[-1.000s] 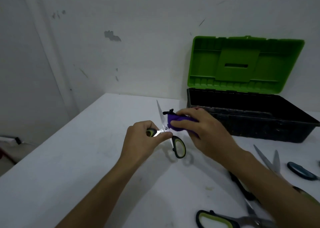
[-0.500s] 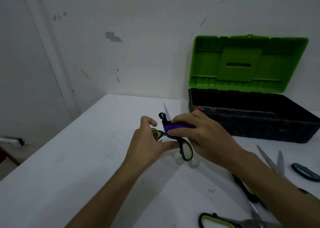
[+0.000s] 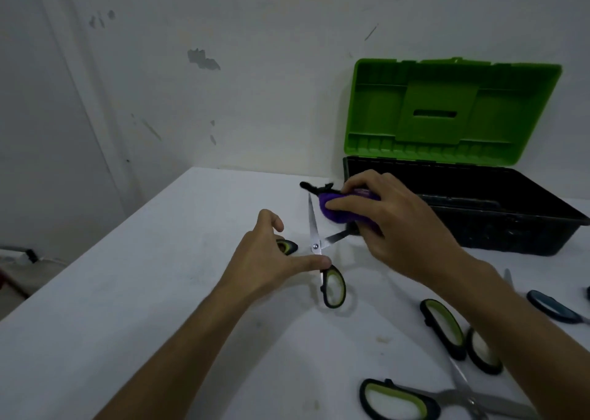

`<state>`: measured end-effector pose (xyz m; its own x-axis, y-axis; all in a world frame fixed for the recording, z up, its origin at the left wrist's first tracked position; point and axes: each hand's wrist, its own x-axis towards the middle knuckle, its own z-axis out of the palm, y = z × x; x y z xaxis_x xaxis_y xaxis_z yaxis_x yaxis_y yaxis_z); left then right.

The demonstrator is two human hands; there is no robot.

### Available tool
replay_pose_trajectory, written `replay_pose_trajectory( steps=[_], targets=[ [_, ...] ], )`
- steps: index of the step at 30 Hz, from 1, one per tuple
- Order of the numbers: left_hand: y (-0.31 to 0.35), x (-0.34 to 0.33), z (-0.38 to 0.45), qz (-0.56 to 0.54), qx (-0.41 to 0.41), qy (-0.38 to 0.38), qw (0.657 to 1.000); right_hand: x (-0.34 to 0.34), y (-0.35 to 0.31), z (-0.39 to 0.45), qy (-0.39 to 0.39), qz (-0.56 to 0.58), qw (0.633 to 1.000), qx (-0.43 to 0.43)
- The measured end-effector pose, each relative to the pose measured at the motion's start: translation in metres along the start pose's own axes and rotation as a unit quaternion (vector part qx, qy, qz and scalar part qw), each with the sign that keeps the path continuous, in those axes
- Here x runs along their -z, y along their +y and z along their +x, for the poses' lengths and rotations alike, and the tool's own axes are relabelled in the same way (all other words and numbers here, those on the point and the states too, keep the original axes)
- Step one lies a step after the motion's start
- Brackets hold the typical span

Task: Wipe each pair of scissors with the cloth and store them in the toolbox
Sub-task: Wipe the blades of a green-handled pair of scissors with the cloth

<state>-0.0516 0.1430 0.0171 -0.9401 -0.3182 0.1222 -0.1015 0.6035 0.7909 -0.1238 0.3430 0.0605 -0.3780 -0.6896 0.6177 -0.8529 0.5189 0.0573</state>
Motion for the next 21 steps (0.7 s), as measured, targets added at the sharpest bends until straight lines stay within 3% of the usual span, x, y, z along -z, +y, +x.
replay_pose_trajectory(
  steps=[5, 9, 14, 18, 21],
  targets=[
    [-0.001, -0.004, -0.002, 0.030, -0.024, 0.014, 0.999, -0.011, -0.016, -0.005, -0.111, 0.067, 0.991, 0.026],
    [0.002, -0.001, -0.004, 0.059, -0.051, 0.023, 0.997, -0.014, -0.010, -0.006, -0.137, 0.074, 0.987, 0.025],
    [0.007, 0.001, -0.006, 0.054, -0.089, 0.033, 0.994, -0.004, 0.001, 0.003, -0.086, 0.029, 0.996, -0.012],
    [0.010, -0.003, -0.009, 0.013, -0.085, 0.012, 0.996, 0.007, 0.012, 0.006, -0.006, -0.016, 0.997, -0.079],
    [0.008, -0.002, -0.006, -0.001, -0.069, 0.013, 0.998, 0.019, 0.013, 0.007, 0.016, 0.000, 0.997, -0.074]
  ],
)
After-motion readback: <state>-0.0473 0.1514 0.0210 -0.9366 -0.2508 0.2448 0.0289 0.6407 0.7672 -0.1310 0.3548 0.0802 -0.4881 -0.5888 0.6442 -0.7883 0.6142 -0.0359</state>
